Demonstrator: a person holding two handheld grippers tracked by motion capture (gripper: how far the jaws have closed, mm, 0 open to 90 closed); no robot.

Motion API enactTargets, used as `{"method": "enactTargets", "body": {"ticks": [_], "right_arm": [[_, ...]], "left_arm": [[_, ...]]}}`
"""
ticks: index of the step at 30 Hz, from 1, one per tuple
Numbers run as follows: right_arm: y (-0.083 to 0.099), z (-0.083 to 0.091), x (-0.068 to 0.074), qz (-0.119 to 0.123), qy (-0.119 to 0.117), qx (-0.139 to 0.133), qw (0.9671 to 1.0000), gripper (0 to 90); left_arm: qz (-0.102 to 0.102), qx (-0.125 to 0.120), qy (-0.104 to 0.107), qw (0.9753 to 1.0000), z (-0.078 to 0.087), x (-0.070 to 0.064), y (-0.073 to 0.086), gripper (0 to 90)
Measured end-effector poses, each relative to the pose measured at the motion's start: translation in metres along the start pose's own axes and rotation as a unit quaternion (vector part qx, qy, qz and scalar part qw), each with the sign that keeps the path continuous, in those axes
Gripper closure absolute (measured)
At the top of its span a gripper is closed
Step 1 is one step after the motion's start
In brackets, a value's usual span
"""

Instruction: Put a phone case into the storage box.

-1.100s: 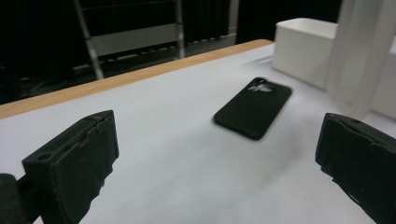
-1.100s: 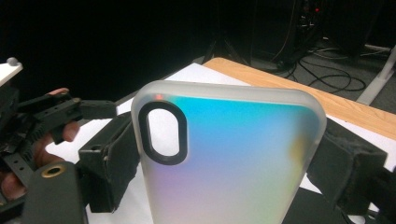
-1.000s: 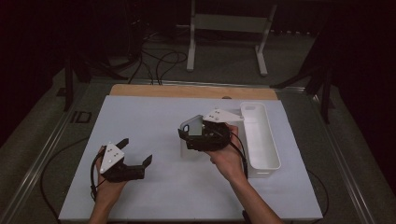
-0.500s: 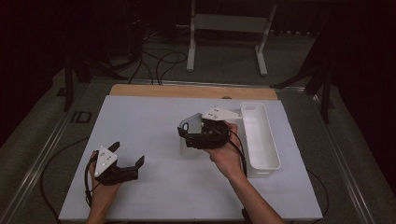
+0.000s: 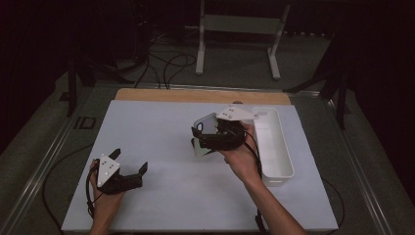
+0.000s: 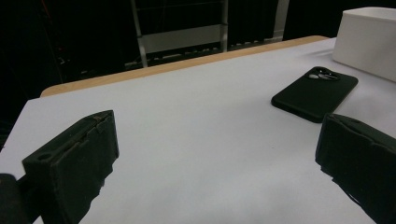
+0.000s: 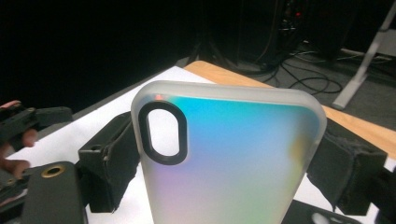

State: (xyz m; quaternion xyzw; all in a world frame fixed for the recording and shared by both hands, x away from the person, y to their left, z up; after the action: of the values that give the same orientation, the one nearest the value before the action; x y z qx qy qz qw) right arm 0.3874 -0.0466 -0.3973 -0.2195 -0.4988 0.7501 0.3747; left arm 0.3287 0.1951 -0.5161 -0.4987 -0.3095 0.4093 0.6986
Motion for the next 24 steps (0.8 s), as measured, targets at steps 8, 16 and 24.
{"method": "enactTargets", "body": {"ticks": [8,16,24], "right_arm": [[-0.013,0.003,-0.019,0.005,0.026,-0.005,0.9996,17.2],[-0.021,0.002,-0.034,0.002,0.042,-0.006,0.9991,17.2],[-0.023,0.001,-0.048,-0.011,0.054,-0.006,0.9985,17.2]], "left_arm": [[0.006,-0.001,0.004,1.0000,0.001,0.001,0.000,0.1],[0.004,-0.003,0.008,1.0000,0.001,-0.001,0.000,0.1],[0.011,-0.003,0.015,0.9998,0.001,-0.001,0.000,0.2]]}}
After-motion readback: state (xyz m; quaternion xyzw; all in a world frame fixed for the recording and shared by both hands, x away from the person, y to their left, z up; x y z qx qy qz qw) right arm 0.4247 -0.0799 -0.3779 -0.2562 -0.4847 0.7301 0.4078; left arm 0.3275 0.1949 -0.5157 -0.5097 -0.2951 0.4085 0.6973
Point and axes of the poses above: each handheld gripper's, and its own axes: z roughly backward along the jaws, y roughly out of its underside, x roughly to its left, the point moved 9 cm from there along -z, roughly forward along the jaws, and after that the axes turned 4 degrees about y, right-handed, at the moved point
